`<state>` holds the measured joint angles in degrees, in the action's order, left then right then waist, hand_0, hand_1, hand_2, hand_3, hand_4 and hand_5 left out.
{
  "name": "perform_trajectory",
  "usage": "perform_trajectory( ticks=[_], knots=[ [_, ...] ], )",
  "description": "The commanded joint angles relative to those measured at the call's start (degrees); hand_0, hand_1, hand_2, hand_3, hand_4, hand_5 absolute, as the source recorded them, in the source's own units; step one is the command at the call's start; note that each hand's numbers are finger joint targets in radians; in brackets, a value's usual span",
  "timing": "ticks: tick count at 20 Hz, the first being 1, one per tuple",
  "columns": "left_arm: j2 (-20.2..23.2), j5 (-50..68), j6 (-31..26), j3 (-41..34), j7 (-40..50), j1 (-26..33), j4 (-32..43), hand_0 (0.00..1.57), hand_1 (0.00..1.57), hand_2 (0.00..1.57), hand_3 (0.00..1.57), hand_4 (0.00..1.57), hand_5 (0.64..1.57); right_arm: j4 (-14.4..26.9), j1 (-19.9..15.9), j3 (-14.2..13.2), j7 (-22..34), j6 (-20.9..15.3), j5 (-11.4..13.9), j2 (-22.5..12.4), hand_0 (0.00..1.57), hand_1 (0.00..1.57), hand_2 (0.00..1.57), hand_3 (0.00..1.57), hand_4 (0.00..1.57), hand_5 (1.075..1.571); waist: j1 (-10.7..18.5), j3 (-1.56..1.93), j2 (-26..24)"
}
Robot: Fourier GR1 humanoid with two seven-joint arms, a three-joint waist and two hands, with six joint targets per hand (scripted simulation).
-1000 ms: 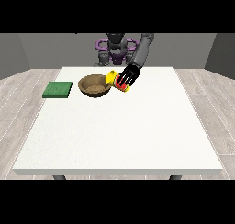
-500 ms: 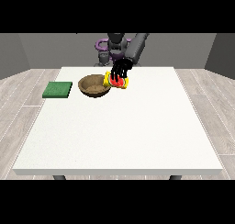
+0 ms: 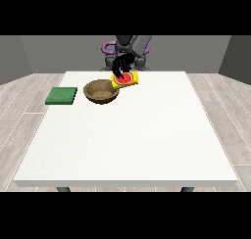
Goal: Pick the cup and pour the ball into the bowl, then pick the bowl and place it on the pad
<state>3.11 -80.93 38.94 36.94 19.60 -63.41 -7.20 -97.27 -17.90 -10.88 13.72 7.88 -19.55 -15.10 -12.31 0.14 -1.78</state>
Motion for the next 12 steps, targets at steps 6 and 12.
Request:
perform_trajectory(
  ticks=[6,12],
  knots=[
    [-3.1,-8.2,-14.3,7.3,6.8,3.7,-10.2,1.5,1.5,1.57,1.57,1.06,1.507,5.5,1.0,-1.6,-2.4,1.8,0.1,-0.5,0.0,0.0,0.0,0.0,0.38,1.564,1.8,-0.12,-2.9],
    [1.8,10.3,-0.1,-9.6,-3.2,8.5,-14.7,0.94,0.94,1.37,1.3,1.09,1.448,2.1,4.3,-2.3,-3.0,-0.7,1.0,0.6,0.0,0.0,0.0,0.0,0.36,1.564,5.4,-0.33,-3.0]
  ],
)
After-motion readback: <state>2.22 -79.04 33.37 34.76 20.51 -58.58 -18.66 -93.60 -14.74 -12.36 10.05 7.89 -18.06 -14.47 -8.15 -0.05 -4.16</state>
